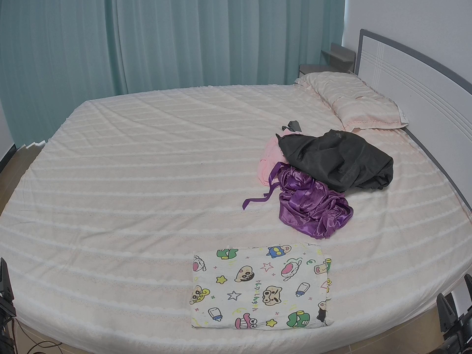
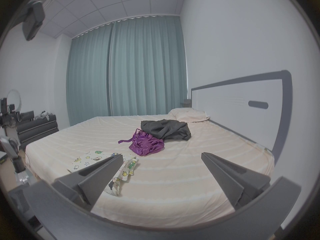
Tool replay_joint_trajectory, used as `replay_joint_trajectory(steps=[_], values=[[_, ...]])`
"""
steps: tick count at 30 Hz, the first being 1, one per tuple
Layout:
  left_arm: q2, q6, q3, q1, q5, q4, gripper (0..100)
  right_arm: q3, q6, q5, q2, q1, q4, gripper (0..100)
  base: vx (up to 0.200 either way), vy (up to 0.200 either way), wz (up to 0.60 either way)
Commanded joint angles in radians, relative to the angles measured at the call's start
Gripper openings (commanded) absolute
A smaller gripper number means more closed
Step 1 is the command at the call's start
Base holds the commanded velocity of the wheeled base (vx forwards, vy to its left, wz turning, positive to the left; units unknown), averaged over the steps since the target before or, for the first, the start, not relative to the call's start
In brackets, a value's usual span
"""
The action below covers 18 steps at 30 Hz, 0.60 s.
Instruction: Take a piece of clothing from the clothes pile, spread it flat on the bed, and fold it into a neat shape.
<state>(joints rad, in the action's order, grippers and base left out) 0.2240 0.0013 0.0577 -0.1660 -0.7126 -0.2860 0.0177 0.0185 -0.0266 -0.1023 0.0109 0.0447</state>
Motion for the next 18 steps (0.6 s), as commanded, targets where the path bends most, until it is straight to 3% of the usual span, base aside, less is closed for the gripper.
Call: replay_joint_trajectory(steps=[1,2,9,15,18], values=[[-0.155,0.037,-0.007,0.141,0.018,0.068,100,-0.008,-0.071,-0.015,0.07,-0.022,-0.003,100,0.0,0.0,0.0],[-0.189,0.052,-0.009,0.18,0.047,0.091,100,-0.007,-0.103,-0.021,0.075,-0.02,-0.009,100,0.0,0.0,0.0],[-0.223,0.062,-0.038,0.169,0.07,0.093,100,-0.01,-0.123,-0.01,0.101,-0.012,-0.002,100,0.0,0.0,0.0],[-0.223,0.052,-0.058,0.169,0.117,0.102,100,-0.015,-0.16,-0.039,0.099,-0.012,0.003,100,0.0,0.0,0.0],[-0.224,0.039,-0.058,0.169,0.194,0.166,100,-0.01,-0.042,-0.098,0.099,-0.012,-0.009,100,0.0,0.0,0.0]])
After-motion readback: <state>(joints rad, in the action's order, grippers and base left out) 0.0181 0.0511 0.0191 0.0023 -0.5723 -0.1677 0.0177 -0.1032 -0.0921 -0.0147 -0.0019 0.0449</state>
